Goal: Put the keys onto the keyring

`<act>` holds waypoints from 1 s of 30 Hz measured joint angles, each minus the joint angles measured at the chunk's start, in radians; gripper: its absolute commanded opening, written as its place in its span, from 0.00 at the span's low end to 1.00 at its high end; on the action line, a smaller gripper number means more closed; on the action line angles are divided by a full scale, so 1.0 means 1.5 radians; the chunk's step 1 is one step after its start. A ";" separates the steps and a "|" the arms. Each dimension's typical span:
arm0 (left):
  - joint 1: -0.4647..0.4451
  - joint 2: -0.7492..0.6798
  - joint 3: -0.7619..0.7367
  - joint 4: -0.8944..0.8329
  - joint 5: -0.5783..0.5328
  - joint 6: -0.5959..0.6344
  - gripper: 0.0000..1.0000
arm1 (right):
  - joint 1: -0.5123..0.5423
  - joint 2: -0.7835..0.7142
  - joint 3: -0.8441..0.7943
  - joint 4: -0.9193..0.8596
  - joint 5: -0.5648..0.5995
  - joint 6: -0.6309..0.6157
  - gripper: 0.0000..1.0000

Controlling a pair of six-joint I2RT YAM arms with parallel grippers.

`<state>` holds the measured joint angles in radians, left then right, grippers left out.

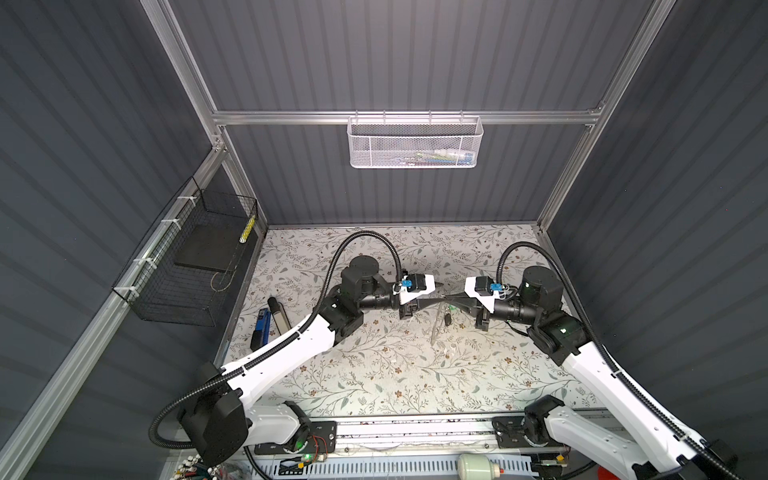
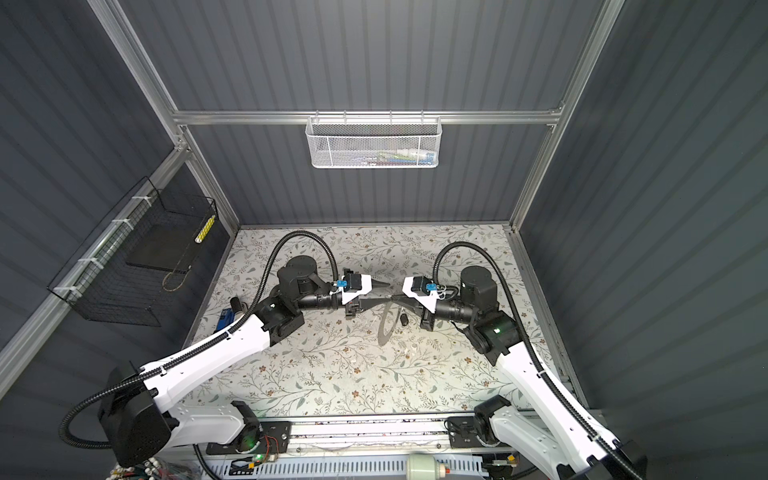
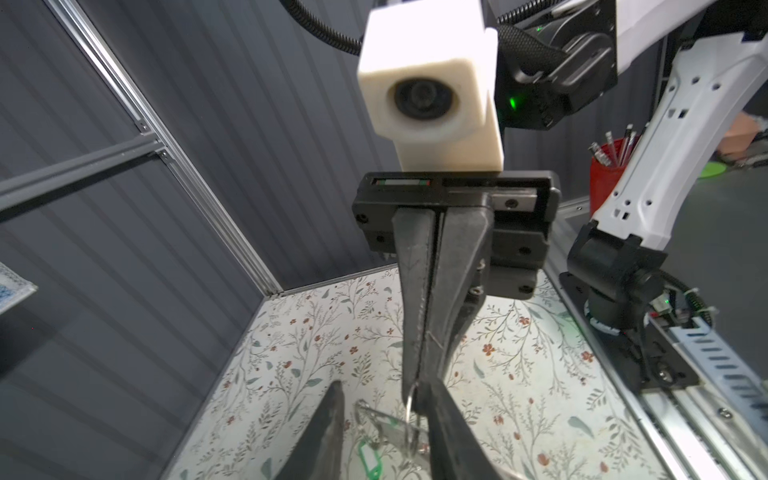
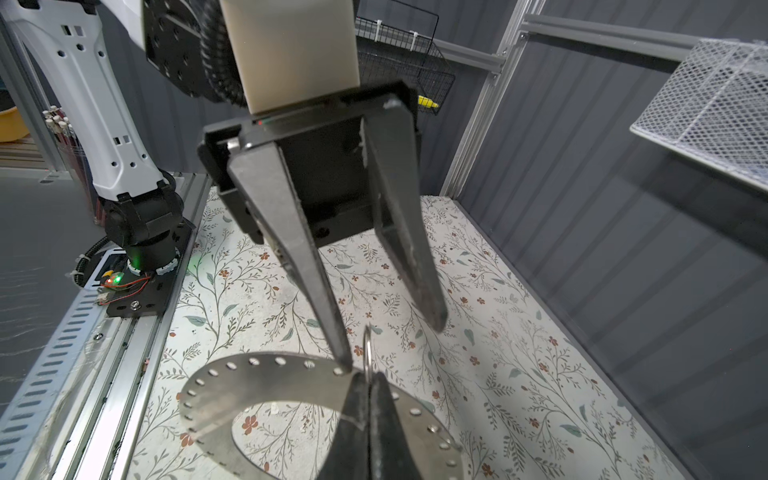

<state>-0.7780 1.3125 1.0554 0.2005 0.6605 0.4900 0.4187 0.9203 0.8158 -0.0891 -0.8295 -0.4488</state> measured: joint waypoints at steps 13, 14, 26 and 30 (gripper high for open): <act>0.000 0.026 0.098 -0.251 -0.017 0.147 0.31 | 0.000 0.003 0.012 -0.047 0.009 -0.022 0.00; 0.000 0.027 0.098 -0.260 -0.017 0.151 0.31 | 0.000 0.003 0.012 -0.047 0.009 -0.023 0.00; 0.000 0.036 0.098 -0.282 -0.011 0.165 0.24 | 0.000 0.003 0.012 -0.051 0.009 -0.023 0.00; 0.000 0.040 0.098 -0.280 -0.002 0.163 0.24 | 0.000 0.003 0.012 -0.051 0.009 -0.022 0.00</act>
<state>-0.7780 1.3720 1.2018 -0.2195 0.6571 0.7349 0.4187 0.9241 0.8345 -0.1658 -0.8165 -0.4824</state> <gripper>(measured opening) 0.240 0.042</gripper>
